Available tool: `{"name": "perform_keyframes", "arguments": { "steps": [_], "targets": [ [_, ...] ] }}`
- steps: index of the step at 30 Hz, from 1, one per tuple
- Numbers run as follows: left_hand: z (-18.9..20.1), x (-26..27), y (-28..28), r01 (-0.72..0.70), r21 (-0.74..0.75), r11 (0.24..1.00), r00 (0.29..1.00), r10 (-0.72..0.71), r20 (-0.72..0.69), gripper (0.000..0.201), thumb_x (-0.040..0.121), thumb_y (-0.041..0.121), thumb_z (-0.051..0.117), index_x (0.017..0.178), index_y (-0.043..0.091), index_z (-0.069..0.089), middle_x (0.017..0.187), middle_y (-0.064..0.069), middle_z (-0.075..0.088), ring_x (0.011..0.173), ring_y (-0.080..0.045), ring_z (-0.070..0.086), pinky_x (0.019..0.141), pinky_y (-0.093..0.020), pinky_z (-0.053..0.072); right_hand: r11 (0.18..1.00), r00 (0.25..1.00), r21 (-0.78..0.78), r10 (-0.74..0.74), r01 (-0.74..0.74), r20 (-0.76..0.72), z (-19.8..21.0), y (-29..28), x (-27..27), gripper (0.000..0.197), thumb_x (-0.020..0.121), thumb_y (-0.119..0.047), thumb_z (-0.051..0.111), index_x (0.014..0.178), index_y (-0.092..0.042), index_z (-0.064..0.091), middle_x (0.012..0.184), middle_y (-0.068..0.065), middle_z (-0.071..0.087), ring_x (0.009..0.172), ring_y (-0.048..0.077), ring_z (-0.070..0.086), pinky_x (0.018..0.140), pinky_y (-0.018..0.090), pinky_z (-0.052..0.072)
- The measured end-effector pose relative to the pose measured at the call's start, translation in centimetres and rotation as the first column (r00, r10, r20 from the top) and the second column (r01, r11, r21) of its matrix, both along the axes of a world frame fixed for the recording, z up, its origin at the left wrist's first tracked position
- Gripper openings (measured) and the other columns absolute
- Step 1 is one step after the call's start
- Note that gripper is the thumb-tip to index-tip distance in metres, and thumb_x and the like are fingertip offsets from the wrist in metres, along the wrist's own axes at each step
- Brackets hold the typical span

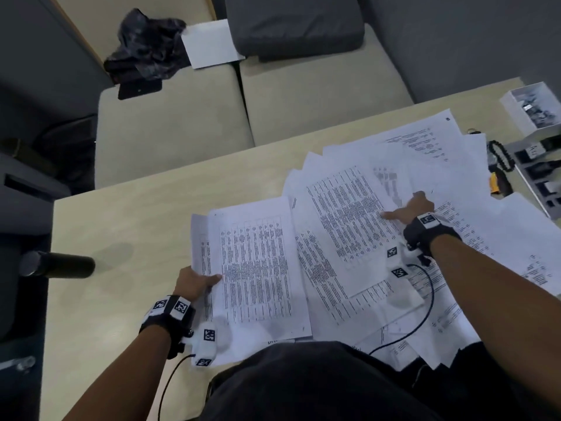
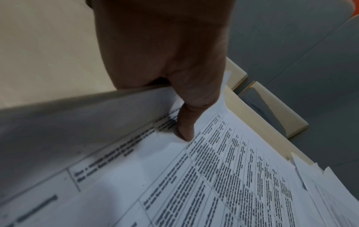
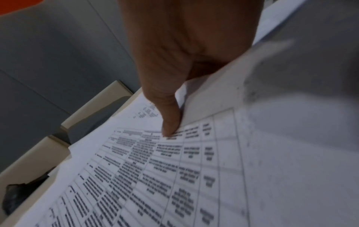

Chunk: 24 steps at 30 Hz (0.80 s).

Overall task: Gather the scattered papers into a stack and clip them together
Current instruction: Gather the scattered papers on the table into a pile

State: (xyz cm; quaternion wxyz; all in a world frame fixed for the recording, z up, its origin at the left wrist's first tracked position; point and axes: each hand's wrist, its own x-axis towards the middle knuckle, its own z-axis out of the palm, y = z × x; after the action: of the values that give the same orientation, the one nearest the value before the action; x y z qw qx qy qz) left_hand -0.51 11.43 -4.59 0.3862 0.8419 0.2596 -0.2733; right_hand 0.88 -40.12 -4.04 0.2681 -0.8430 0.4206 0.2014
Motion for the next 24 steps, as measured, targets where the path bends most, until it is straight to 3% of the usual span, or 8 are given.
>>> {"name": "perform_keyframes", "arguments": {
  "steps": [5,8,11,14,18,20,22,24],
  "targets": [
    [0.5,0.5,1.4,-0.015,-0.054,0.998,0.999,0.014,-0.032,0.012,0.077,-0.001,0.075,0.078,-0.002,0.064,0.069,-0.012,0.064,0.064,-0.025,0.059,0.068,-0.034,0.049,0.987,0.957,0.142,0.035,-0.079,0.29,2.1,1.3,-0.6,0.034,0.084,-0.018,0.072,0.113,0.0,0.067,0.118,0.019,0.068,0.108,0.034,0.063,0.083,0.03,0.046],
    [0.3,0.7,2.6,-0.042,-0.064,0.997,0.998,0.039,-0.059,0.018,0.081,0.001,0.071,0.093,-0.009,0.062,0.083,-0.021,0.067,0.075,-0.033,0.063,0.074,-0.042,0.053,0.968,0.88,0.228,-0.017,-0.104,0.475,4.3,1.3,-0.7,0.029,0.091,-0.012,0.064,0.119,-0.005,0.065,0.121,0.016,0.066,0.105,0.026,0.063,0.089,0.03,0.045],
    [-0.2,0.5,3.7,-0.077,-0.085,0.993,0.993,0.068,-0.097,0.03,0.083,0.002,0.069,0.108,-0.012,0.06,0.099,-0.029,0.067,0.089,-0.04,0.065,0.088,-0.057,0.053,0.91,0.786,0.405,-0.186,-0.088,0.59,6.5,2.7,-1.2,0.031,0.093,-0.005,0.06,0.124,-0.001,0.06,0.116,0.016,0.064,0.087,0.01,0.064,0.086,0.029,0.05],
    [0.9,0.0,3.5,-0.109,-0.126,0.986,0.991,0.098,-0.087,0.031,0.086,0.0,0.065,0.114,-0.01,0.057,0.101,-0.025,0.065,0.09,-0.038,0.063,0.092,-0.055,0.051,0.813,0.786,0.574,-0.288,-0.102,0.548,7.2,6.5,-2.6,0.033,0.093,-0.005,0.06,0.126,-0.004,0.058,0.121,0.014,0.063,0.095,0.012,0.064,0.094,0.031,0.045],
    [2.3,-0.8,3.8,-0.16,-0.213,0.964,0.986,0.148,-0.071,0.039,0.089,0.004,0.06,0.124,-0.011,0.052,0.106,-0.022,0.066,0.103,-0.043,0.061,0.098,-0.058,0.046,0.789,0.895,0.592,-0.13,-0.167,0.426,5.1,14.1,-4.7,0.037,0.092,-0.008,0.064,0.128,-0.006,0.058,0.128,0.011,0.062,0.113,0.023,0.058,0.102,0.038,0.043],
    [2.2,-1.0,3.8,-0.232,-0.316,0.92,0.973,0.221,-0.073,0.054,0.09,0.023,0.061,0.135,-0.005,0.046,0.125,-0.018,0.062,0.121,-0.041,0.053,0.108,-0.059,0.036,0.824,0.928,0.517,0.03,-0.234,0.372,3.5,17.5,-5.2,0.039,0.09,-0.011,0.066,0.128,-0.003,0.057,0.129,0.014,0.062,0.11,0.023,0.059,0.095,0.033,0.044],
    [2.5,-1.3,3.6,-0.214,-0.427,0.879,0.976,0.209,-0.06,0.082,0.082,0.057,0.062,0.142,0.005,0.043,0.145,-0.009,0.048,0.137,-0.032,0.04,0.116,-0.056,0.024,0.837,0.94,0.451,0.197,-0.31,0.28,1.7,20.8,-5.5,0.042,0.09,-0.018,0.066,0.128,-0.005,0.055,0.129,0.011,0.061,0.112,0.026,0.059,0.091,0.03,0.043],
    [3.4,-1.7,2.7,-0.113,-0.442,0.89,0.993,0.119,-0.015,0.089,0.07,0.071,0.067,0.133,0.009,0.055,0.138,-0.003,0.055,0.127,-0.026,0.05,0.113,-0.05,0.032,0.821,0.933,0.445,0.306,-0.359,0.188,0.4,23.6,-5.5,0.044,0.09,-0.023,0.064,0.129,-0.008,0.053,0.13,0.009,0.061,0.115,0.028,0.058,0.094,0.033,0.045]
  ]
}}
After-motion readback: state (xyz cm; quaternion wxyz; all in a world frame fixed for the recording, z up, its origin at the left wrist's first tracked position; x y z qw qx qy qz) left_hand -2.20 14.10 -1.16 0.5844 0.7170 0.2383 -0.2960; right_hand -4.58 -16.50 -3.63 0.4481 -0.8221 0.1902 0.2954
